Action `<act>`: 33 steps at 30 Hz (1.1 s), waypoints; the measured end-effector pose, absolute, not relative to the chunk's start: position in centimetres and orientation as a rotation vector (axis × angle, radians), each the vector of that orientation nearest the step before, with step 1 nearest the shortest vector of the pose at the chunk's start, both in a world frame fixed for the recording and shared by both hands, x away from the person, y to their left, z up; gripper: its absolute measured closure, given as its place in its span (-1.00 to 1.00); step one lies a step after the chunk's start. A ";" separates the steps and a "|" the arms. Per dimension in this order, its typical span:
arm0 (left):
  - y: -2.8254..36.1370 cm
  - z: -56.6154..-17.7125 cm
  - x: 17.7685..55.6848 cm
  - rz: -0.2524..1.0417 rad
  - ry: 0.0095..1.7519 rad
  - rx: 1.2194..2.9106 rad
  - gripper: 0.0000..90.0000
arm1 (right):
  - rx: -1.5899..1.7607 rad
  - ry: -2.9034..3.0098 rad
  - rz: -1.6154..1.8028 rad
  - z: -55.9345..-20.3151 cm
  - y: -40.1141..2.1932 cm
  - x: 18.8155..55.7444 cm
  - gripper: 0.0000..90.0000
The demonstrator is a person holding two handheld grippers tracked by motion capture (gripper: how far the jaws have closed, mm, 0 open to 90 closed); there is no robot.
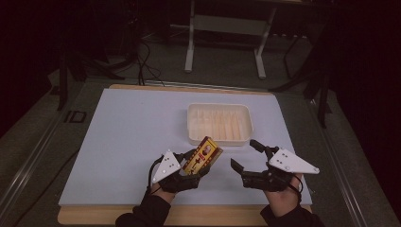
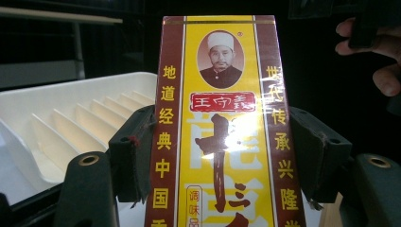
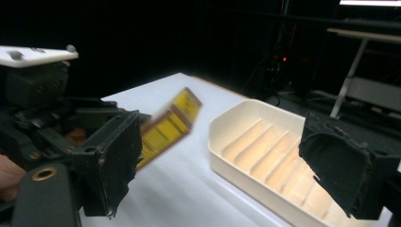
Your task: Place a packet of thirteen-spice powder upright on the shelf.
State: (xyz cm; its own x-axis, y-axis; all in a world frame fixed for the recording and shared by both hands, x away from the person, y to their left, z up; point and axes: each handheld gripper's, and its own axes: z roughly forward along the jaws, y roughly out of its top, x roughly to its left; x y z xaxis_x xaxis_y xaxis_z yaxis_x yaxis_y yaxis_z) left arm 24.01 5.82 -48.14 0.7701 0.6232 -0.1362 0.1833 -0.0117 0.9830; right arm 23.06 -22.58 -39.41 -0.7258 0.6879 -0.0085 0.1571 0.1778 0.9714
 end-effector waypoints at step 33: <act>4.2 -49.3 23.3 0.538 0.646 1.363 -0.27 | 1.228 1.978 1.756 -40.5 -15.1 25.9 0.03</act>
State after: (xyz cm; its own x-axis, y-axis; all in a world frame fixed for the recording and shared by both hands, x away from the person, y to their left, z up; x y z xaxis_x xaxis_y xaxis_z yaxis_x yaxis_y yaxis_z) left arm 23.27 4.19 -49.30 0.7161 0.6896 -0.1084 0.0179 0.1370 0.9904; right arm 25.86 -15.06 -40.47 -0.6244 0.6986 0.3494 0.4296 -0.0666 0.9006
